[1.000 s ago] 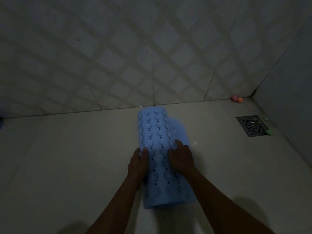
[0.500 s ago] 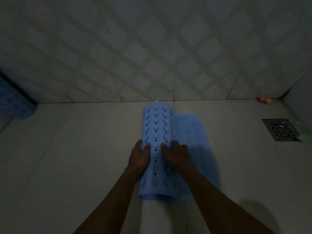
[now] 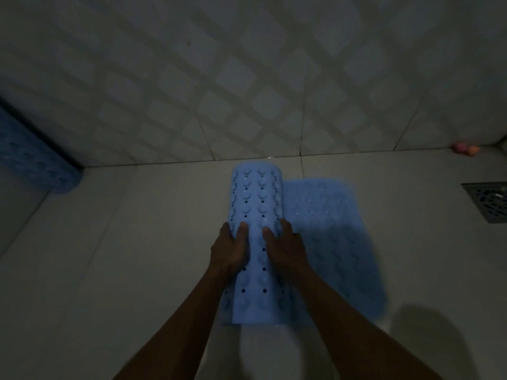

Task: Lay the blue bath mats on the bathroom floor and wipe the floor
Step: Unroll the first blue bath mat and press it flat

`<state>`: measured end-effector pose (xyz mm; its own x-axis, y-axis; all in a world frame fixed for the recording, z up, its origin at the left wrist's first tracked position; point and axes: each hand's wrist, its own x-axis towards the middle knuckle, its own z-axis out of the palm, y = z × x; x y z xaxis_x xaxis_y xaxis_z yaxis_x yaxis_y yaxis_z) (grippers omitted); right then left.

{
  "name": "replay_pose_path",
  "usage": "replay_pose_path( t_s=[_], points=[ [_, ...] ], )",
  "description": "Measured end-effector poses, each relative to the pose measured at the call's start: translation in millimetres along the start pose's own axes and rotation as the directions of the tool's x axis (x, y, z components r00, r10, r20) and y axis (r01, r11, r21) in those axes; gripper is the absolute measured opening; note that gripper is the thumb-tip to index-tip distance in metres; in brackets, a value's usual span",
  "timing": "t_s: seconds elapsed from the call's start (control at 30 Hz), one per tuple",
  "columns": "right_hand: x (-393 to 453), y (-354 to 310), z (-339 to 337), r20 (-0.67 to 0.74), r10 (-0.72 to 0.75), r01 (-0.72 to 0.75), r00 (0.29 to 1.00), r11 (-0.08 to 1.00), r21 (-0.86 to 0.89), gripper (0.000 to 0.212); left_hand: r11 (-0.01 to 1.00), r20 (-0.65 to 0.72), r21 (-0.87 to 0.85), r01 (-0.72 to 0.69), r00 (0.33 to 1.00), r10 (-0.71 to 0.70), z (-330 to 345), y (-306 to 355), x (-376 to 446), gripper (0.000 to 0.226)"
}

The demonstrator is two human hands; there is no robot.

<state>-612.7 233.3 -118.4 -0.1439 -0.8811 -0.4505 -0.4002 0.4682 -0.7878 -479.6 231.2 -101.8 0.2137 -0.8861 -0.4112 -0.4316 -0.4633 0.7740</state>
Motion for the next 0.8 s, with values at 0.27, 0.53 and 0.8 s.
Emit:
replay_pose_path(
  t_s=[0.27, 0.53, 0.8],
  points=[
    [0, -28, 20, 0.059, -0.009, 0.013, 0.998, 0.997, -0.072, 0.064, 1.0, 0.014, -0.011, -0.029, 0.999, 0.029, -40, -18, 2, 0.072],
    [-3, -43, 64, -0.024, -0.011, 0.008, 1.0, 0.996, -0.094, 0.068, 0.997, -0.002, -0.066, -0.046, 0.999, 0.046, -71, -42, 19, 0.066],
    [-13, -64, 94, 0.059, -0.023, 0.021, 0.998, 0.999, 0.037, 0.06, 0.994, -0.032, -0.088, -0.064, 0.998, 0.061, -88, -54, 21, 0.057]
  ],
)
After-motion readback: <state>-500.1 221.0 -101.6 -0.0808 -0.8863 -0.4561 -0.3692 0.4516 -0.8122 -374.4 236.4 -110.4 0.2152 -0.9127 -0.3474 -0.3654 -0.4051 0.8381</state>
